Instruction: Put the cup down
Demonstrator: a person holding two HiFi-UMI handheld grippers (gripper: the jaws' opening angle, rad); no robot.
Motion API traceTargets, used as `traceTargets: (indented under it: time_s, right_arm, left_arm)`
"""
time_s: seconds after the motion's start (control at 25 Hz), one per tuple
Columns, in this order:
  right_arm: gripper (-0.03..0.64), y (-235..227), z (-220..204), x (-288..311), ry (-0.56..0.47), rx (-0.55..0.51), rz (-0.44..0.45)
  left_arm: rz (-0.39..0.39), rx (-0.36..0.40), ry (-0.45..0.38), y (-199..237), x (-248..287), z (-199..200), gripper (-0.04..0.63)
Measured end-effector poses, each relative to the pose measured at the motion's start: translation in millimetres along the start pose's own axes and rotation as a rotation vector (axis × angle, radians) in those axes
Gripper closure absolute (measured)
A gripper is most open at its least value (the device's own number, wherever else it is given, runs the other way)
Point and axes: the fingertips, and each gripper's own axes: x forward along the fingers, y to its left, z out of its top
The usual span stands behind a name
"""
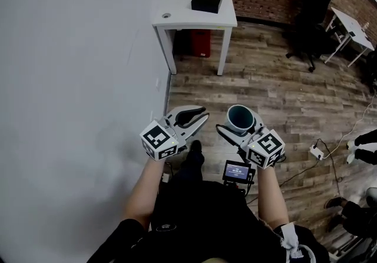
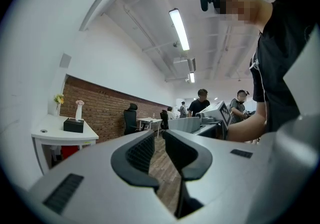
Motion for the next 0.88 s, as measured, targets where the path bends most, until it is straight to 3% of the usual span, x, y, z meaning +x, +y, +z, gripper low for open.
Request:
traceTargets:
  time_s: [0.52,0.88]
  right_arm:
    - [0.218,-93.2,49.2,130.5,0.001,0.022,-0.008]
    - [0.218,-131.3,72.3,196.5,0.012,0.026,0.006]
  left_arm:
    - [-0.035,-0.023,-0.01,143.3,34.9,21.6,0.522]
    - [-0.023,-0.04,-0.036,214.1,40.4,31.7,0.521]
